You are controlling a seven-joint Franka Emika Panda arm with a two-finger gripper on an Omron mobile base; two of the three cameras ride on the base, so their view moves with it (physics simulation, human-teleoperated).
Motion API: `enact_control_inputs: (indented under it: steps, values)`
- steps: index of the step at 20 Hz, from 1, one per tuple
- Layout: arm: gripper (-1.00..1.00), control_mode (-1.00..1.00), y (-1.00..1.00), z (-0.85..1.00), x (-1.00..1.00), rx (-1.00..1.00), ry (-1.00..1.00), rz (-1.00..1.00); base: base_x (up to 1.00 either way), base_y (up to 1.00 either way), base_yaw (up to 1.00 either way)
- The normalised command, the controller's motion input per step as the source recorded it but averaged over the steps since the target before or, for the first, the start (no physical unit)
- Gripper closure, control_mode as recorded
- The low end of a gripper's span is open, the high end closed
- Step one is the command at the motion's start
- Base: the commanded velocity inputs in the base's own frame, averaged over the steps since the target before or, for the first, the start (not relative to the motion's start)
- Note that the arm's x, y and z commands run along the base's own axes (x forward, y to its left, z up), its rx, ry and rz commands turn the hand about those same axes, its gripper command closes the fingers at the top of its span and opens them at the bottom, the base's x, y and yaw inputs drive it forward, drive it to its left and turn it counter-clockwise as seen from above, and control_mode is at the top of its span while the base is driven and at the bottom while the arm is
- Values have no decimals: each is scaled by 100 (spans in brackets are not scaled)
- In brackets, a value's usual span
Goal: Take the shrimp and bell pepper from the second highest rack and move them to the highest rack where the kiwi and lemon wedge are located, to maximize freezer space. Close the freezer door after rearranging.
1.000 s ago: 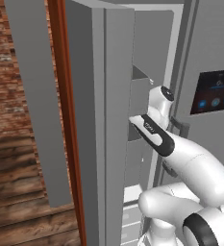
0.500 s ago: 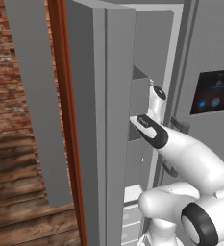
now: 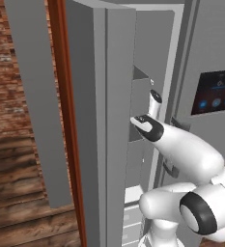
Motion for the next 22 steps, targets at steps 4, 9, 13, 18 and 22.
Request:
enact_control_inputs:
  steps: [4, 9, 13, 18, 22]
  values:
    - [-100, -100, 1, -7, 28, 0, 0, 2, 0, 0, 0]
    - [-100, -100, 6, -3, 20, 0, 0, 2, 0, 0, 0]
    - [-100, -100, 12, -9, 29, 0, 3, 2, 0, 0, 0]
    - [-100, -100, 9, -15, 25, 0, 4, 3, 0, 0, 0]
    - [-100, -100, 8, -16, 17, 0, 1, 2, 0, 0, 0]
